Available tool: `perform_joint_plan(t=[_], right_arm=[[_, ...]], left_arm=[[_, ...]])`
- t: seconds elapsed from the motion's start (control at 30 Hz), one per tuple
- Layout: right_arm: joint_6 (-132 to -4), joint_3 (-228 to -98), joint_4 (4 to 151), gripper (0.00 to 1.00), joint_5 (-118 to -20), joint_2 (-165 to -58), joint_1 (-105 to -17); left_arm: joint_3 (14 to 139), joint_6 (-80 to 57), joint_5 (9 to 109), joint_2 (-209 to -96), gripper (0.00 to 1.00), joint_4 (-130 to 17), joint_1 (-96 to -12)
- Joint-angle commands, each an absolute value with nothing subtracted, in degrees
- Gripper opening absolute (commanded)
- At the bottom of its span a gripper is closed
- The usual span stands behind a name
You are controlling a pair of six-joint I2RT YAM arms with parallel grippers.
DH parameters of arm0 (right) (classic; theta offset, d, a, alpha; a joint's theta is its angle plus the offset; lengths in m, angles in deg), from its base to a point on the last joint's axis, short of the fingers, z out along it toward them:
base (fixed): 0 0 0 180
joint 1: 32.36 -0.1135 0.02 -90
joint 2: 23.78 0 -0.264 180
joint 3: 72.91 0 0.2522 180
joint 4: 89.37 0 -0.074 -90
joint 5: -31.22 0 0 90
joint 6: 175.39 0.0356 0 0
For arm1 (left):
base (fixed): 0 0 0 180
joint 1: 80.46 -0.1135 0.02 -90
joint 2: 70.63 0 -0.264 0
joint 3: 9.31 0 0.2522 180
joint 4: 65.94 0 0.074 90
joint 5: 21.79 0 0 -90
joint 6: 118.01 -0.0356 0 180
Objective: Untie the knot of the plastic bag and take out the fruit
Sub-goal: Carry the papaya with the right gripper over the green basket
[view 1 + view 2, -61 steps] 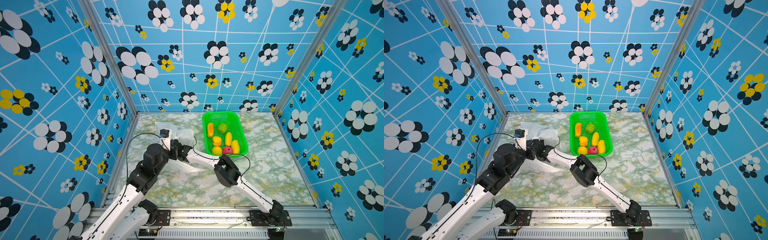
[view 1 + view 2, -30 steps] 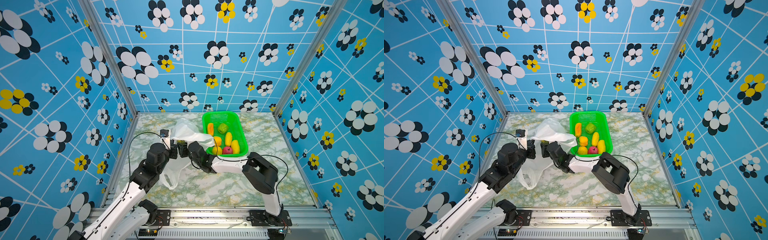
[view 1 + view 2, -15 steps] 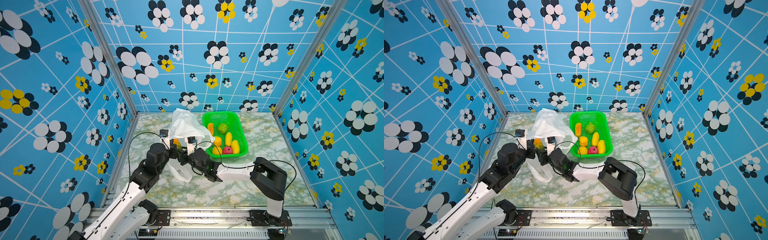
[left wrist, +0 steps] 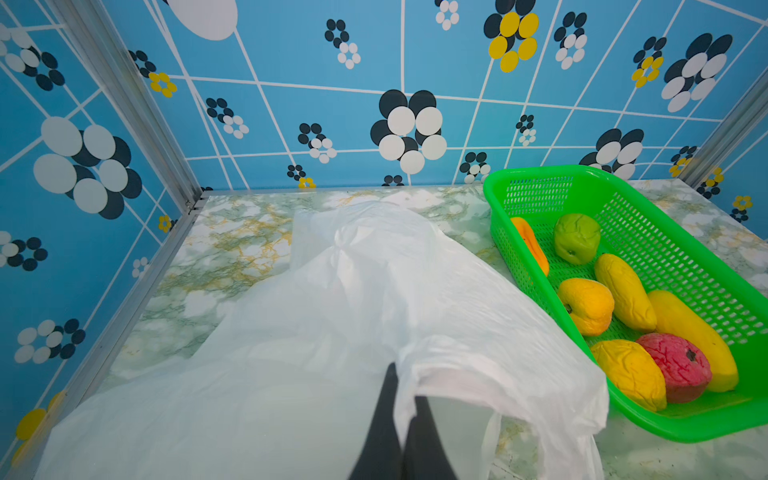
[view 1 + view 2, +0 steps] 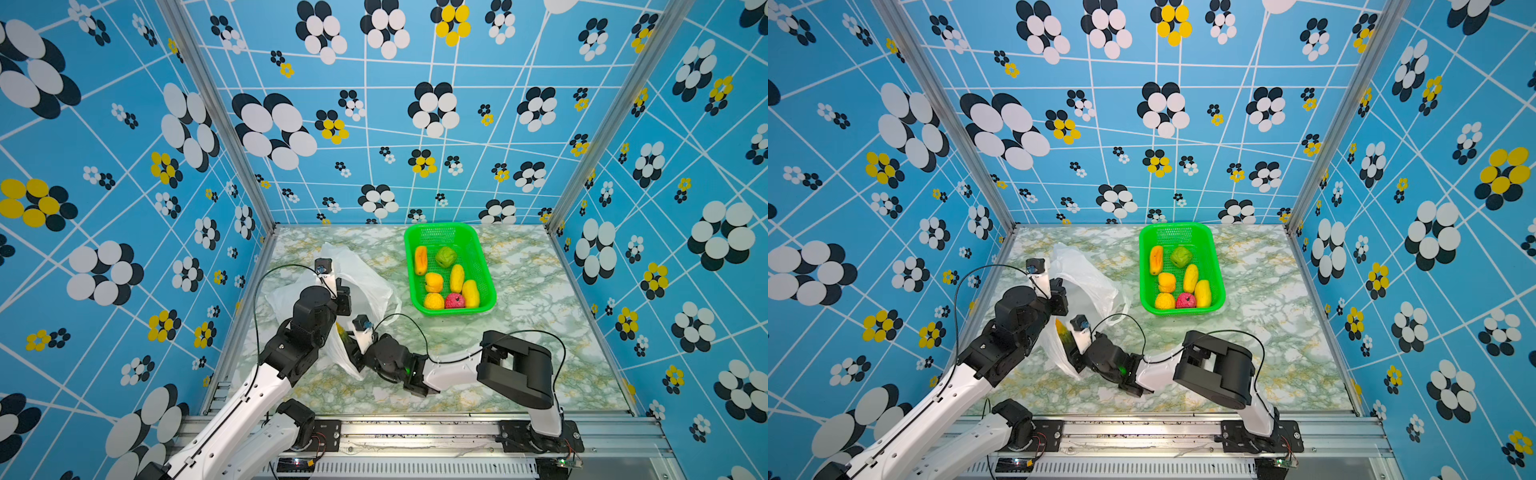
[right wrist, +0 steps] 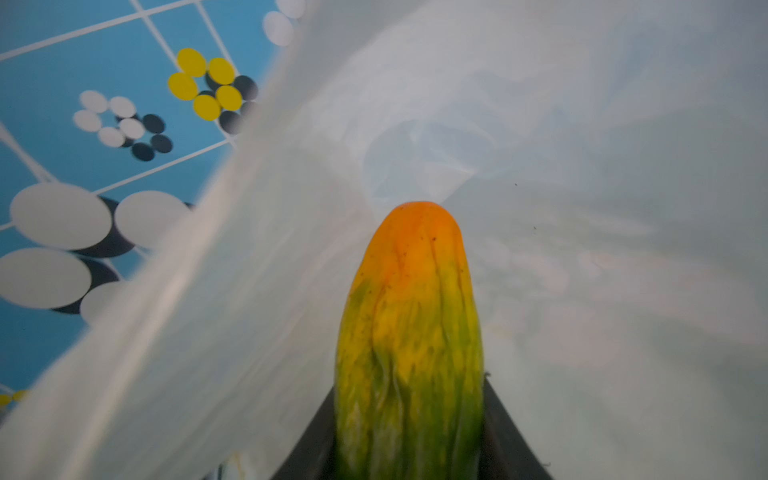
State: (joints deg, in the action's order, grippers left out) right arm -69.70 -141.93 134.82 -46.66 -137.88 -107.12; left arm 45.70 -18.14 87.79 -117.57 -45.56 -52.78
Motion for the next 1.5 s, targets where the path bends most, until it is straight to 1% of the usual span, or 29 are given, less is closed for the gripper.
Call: perform_joint_plan(t=[0.0,0.07,0.13,0.2,0.3,0.4,0.47,0.53,0.67,0.83,0.97,1.1,1.17,1.27,1.37,1.47], right_arm=[[-82.1,-137.8,147.8,0.34,-44.0,-132.6,-109.5],[-84.2,-135.5,149.7,0.34,-42.6,-130.5,-110.0],[-86.3,-133.5,150.2,0.33,-38.7,-128.3,-109.9],[-89.3,-132.1,150.0,0.33,-31.7,-125.6,-110.0],[-94.2,-130.5,149.3,0.31,-24.7,-121.5,-109.7],[-96.5,-128.4,148.7,0.3,-23.5,-117.5,-108.5],[-96.5,-127.5,147.3,0.3,-23.1,-114.9,-107.1],[-95.1,-127.2,143.6,0.3,-22.9,-112.2,-104.8],[-88.3,-126.0,135.3,0.29,-22.6,-106.1,-97.5],[-76.8,-125.2,124.6,0.28,-23.3,-100.3,-85.6],[-68.0,-128.1,113.2,0.27,-25.4,-100.7,-76.4],[-61.1,-131.9,103.3,0.26,-28.6,-103.5,-69.0],[-59.6,-132.7,101.7,0.26,-30.2,-105.0,-66.6],[-59.9,-135.1,99.2,0.29,-30.7,-108.0,-64.9],[-59.9,-139.4,94.2,0.29,-31.7,-112.0,-63.3],[-59.4,-143.5,89.9,0.3,-34.7,-116.3,-61.3]], left_arm=[[46.6,-17.4,89.0,-117.4,0.0,-44.4,-53.5],[46.7,-17.3,88.9,-117.5,0.0,-44.4,-53.7],[46.4,-17.7,88.7,-117.7,0.0,-45.3,-53.7],[46.0,-18.6,89.0,-118.4,0.0,-47.3,-53.7],[45.5,-21.9,89.8,-120.7,0.0,-52.8,-53.9],[45.2,-27.0,87.4,-124.4,0.0,-60.4,-54.1],[46.6,-30.4,84.2,-127.4,0.0,-62.5,-54.3],[47.8,-34.2,82.8,-130.7,0.0,-65.6,-54.3],[49.2,-40.9,80.6,-137.0,0.0,-73.9,-54.3],[55.2,-43.6,72.8,-142.0,0.0,-73.9,-54.4],[58.1,-44.3,68.2,-143.6,0.0,-73.2,-54.4],[55.3,-44.5,69.2,-144.4,0.0,-75.7,-54.5],[53.5,-44.3,70.2,-145.1,0.0,-77.0,-54.9],[51.5,-42.5,71.1,-145.9,0.0,-77.8,-56.0],[51.2,-40.9,73.0,-146.6,0.0,-75.7,-56.8],[51.7,-40.5,76.1,-148.0,0.0,-73.3,-56.9]])
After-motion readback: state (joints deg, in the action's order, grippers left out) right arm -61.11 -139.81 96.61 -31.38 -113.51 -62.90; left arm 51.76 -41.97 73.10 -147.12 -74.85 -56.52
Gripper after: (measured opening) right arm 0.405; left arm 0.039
